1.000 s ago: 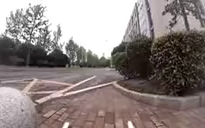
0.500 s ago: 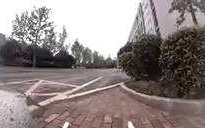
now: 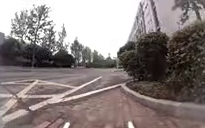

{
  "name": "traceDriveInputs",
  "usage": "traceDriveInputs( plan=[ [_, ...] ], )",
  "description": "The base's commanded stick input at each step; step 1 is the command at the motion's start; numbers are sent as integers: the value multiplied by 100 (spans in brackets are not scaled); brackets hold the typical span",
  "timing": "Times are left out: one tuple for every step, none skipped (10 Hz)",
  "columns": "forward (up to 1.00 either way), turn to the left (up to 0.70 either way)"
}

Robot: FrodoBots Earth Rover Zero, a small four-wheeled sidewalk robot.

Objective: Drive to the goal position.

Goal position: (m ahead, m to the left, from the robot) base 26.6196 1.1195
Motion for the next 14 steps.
traceDriveInputs(
  plan=[
    [45,0],
    [45,0],
    [45,0],
    [45,0],
    [45,0],
    [45,0],
    [45,0],
    [45,0],
    [45,0],
    [45,0],
    [45,0],
    [45,0],
    [45,0],
    [45,0]
  ],
)
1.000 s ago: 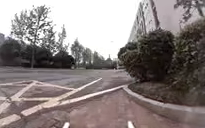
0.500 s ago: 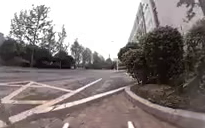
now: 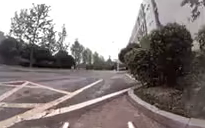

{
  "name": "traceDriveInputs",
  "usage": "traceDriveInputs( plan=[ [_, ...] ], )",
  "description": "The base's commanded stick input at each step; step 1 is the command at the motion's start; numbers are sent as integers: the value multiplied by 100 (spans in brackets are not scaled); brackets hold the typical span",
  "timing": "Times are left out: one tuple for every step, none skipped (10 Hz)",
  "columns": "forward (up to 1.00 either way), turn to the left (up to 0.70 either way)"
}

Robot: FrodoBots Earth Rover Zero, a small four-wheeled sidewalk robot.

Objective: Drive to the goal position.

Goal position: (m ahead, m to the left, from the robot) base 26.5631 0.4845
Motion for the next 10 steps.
traceDriveInputs(
  plan=[
    [45,0],
    [45,0],
    [45,0],
    [50,0],
    [60,0],
    [60,0],
    [60,0],
    [60,0],
    [60,0],
    [60,0]
  ],
)
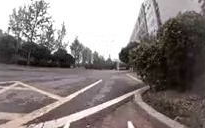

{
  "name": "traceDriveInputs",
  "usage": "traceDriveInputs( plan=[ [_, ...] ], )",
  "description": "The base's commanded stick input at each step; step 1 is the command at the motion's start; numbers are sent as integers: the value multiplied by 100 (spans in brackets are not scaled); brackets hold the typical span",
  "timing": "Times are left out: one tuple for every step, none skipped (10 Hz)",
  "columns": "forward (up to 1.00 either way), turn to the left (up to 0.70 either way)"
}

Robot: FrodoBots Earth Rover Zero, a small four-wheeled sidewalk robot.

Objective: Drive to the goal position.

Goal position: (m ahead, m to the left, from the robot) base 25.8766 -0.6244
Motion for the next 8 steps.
traceDriveInputs(
  plan=[
    [60,0],
    [60,0],
    [60,0],
    [60,0],
    [60,0],
    [60,0],
    [60,0],
    [60,0]
  ],
)
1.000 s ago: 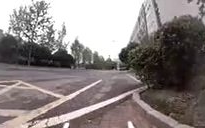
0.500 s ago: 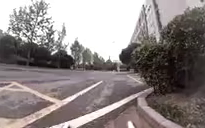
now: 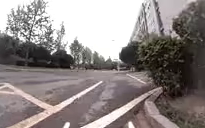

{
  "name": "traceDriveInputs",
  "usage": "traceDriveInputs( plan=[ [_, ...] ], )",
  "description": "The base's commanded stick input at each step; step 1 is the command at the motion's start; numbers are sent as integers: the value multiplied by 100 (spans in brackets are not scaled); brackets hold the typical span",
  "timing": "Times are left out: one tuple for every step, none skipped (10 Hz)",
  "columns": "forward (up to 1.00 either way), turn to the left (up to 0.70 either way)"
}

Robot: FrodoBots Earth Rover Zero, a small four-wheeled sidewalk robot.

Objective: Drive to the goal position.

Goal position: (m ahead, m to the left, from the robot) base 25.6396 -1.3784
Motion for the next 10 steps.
traceDriveInputs(
  plan=[
    [60,0],
    [60,0],
    [60,0],
    [60,0],
    [60,0],
    [60,0],
    [60,0],
    [60,0],
    [60,0],
    [60,0]
  ],
)
